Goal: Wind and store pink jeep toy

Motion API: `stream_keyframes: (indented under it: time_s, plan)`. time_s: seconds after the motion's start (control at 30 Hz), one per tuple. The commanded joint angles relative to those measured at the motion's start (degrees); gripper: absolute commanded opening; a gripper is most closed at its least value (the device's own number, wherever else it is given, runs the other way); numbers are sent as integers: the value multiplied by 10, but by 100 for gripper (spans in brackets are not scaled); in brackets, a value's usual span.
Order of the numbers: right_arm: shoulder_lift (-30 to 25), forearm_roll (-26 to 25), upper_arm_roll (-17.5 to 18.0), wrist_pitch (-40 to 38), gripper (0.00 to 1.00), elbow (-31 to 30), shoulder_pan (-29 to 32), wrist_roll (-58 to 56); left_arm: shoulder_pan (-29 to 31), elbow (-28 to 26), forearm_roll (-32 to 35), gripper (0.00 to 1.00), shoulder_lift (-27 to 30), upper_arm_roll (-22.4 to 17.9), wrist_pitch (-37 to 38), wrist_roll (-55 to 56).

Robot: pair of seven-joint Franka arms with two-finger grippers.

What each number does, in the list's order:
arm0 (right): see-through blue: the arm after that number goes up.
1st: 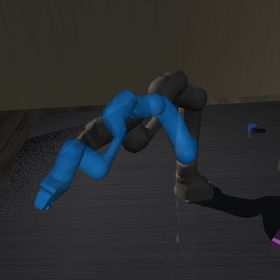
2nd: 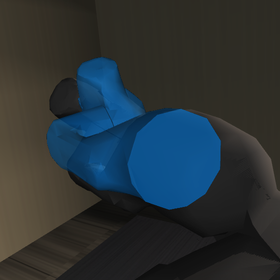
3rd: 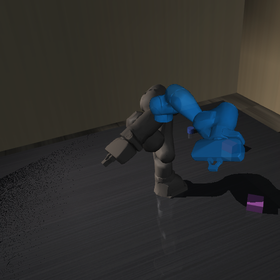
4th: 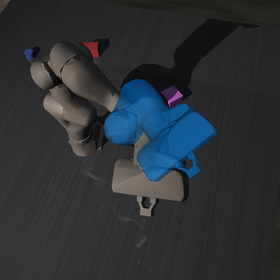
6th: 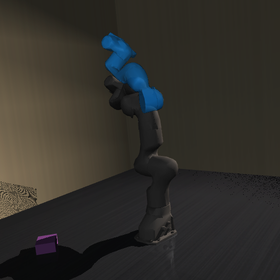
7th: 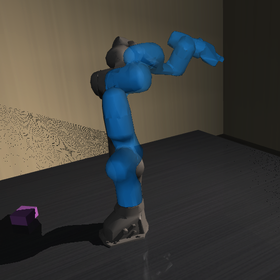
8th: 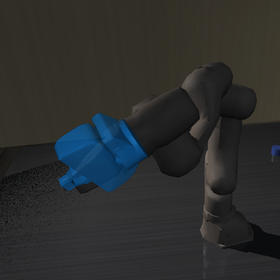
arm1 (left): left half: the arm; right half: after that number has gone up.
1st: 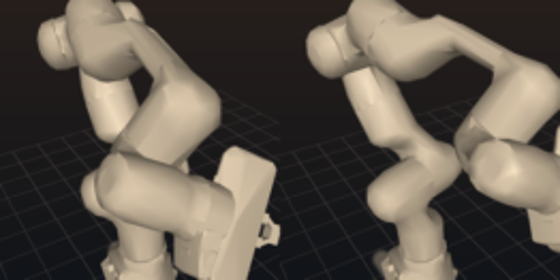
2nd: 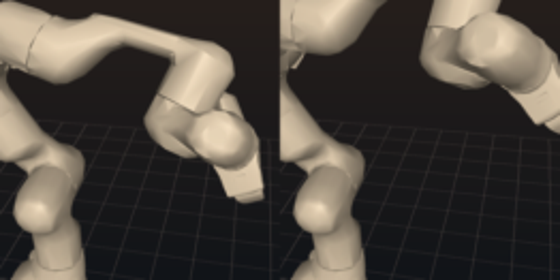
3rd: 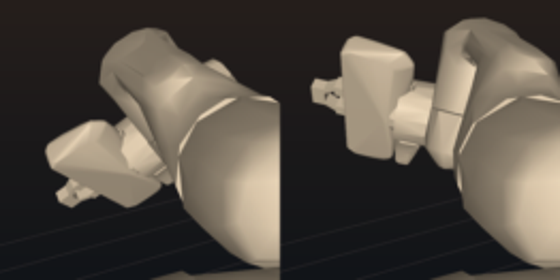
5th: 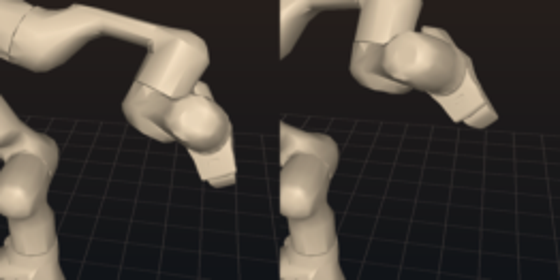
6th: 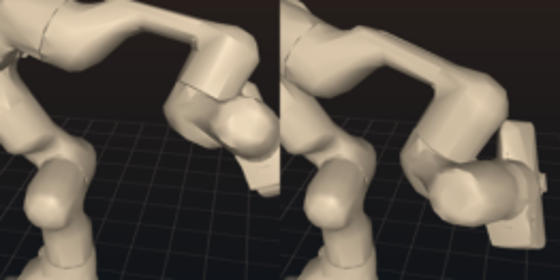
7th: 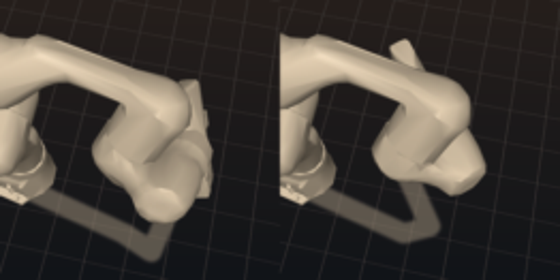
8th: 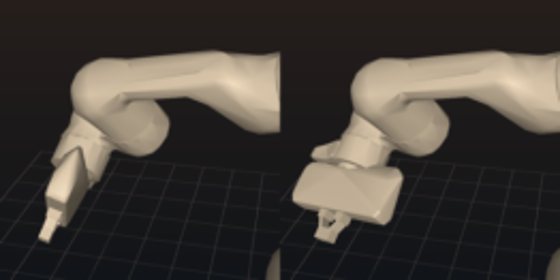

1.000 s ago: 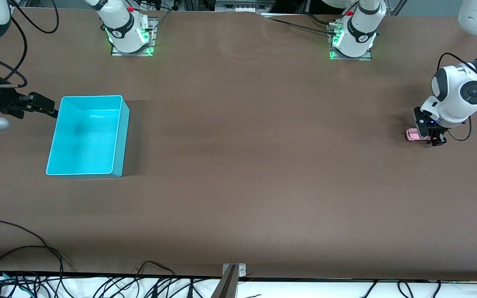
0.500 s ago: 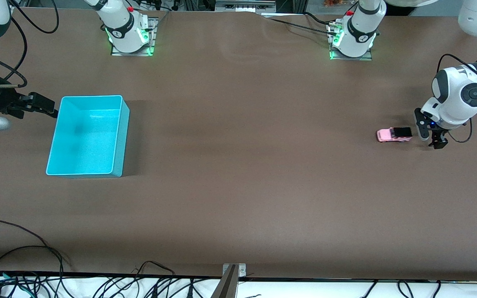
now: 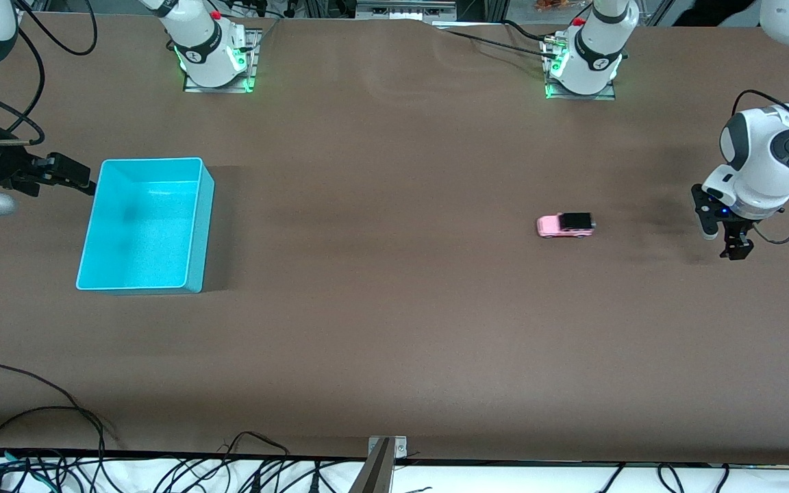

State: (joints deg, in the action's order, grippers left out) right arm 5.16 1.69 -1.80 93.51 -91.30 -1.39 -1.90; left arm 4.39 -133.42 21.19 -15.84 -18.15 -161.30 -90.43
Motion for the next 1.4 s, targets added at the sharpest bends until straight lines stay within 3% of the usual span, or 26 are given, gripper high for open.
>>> stream_keyframes:
  time_s: [0.0, 0.4, 1.0, 1.37]
  plan:
    - [2, 6, -1, -3, 100, 9, 1, 7, -14, -16, -16, 100, 60, -2, 13, -13]
    - [2, 5, -1, -3, 100, 9, 1, 7, -56, -18, -16, 100, 124, -2, 13, -12]
    - [3, 5, 0, -3, 100, 9, 0, 6, -68, -19, -18, 100, 206, 7, 13, -3]
    - [6, 7, -1, -2, 100, 9, 2, 7, -67, -14, -18, 100, 235, 39, 22, 162]
